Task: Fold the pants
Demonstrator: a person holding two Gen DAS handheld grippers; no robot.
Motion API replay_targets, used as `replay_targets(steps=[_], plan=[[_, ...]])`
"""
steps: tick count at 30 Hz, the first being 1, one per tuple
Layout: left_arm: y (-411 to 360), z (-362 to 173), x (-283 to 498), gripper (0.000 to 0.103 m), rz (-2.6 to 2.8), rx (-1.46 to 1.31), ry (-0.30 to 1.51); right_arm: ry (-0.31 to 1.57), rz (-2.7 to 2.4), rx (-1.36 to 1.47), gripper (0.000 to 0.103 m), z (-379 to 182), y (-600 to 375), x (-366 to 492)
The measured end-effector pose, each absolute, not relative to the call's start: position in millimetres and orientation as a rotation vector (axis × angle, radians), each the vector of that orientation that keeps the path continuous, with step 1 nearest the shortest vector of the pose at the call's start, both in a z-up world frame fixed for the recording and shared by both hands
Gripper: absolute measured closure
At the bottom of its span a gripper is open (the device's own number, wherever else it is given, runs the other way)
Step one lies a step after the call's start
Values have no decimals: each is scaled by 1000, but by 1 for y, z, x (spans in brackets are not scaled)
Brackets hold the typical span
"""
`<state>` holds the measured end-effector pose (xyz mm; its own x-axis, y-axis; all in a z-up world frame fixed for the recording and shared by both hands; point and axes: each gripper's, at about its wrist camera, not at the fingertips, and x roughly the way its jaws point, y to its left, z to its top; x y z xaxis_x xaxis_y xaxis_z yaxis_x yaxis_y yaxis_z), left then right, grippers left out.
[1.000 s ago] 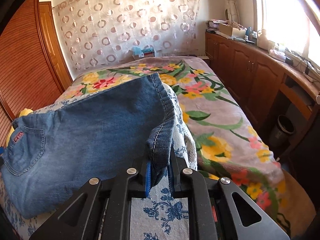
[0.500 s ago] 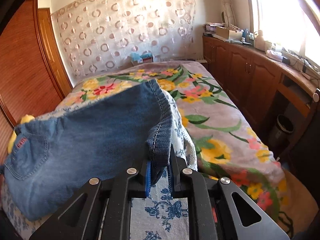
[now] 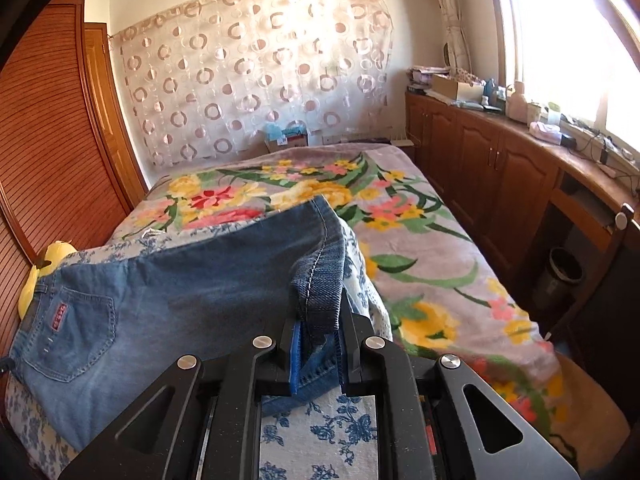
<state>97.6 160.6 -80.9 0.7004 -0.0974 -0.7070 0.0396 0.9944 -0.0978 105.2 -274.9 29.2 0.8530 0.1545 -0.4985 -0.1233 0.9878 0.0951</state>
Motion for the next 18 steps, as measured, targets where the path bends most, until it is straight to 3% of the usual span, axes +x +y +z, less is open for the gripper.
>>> replay_targets(steps=[9, 11, 15, 18], plan=[[152, -66, 80, 94, -45, -42, 750, 471, 221, 8, 90, 38, -259, 85], [151, -61, 79, 89, -54, -45, 737, 455, 258, 3, 90, 41, -251, 79], [148, -54, 75, 59, -44, -40, 710, 414, 352, -26, 90, 50, -226, 66], [150, -52, 74, 56, -44, -53, 706, 394, 421, -63, 90, 55, -201, 56]])
